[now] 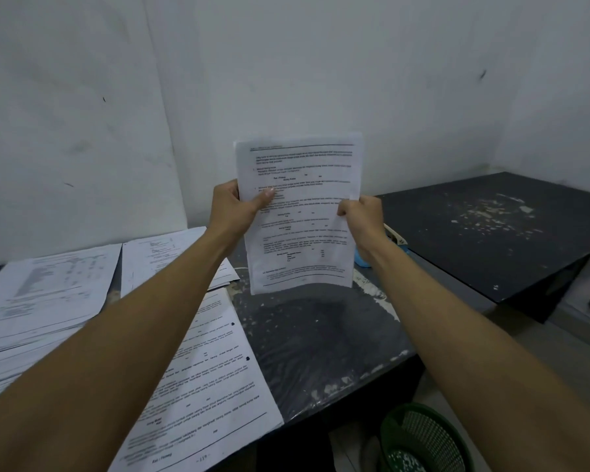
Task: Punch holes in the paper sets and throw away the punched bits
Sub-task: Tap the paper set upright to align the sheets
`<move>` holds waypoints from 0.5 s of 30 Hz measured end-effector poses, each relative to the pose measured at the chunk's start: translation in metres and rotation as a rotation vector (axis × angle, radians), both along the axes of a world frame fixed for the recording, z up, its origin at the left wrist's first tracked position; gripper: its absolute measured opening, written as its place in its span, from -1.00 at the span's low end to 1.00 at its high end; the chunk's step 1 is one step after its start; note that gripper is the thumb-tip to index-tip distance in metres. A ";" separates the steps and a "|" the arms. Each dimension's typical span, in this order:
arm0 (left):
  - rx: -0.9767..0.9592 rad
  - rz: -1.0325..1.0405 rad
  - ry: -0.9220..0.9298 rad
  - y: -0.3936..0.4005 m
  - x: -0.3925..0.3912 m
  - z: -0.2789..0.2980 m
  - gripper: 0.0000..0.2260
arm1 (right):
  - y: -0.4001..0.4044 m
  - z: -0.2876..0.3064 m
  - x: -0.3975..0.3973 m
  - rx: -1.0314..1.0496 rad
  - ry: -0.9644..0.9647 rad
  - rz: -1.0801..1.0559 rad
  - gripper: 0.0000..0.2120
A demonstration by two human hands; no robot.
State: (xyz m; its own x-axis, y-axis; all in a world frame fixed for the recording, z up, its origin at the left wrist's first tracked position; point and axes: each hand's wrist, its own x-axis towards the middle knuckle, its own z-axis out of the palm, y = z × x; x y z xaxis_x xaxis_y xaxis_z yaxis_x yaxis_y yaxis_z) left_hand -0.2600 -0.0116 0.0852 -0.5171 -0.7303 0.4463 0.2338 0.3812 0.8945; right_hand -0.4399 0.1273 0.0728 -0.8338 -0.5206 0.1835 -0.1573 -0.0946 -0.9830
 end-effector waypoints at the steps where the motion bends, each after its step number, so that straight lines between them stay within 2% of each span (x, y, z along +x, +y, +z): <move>1: 0.023 -0.019 0.011 0.001 0.000 -0.002 -0.83 | 0.001 -0.001 0.002 -0.015 -0.001 -0.014 -0.85; 7: 0.139 -0.088 -0.016 0.006 0.002 -0.033 -0.79 | 0.005 -0.038 0.006 -0.001 -0.037 -0.035 -0.79; 15: 0.113 -0.091 -0.057 0.004 -0.001 -0.026 -0.78 | 0.007 -0.031 0.008 0.025 -0.051 0.047 -0.71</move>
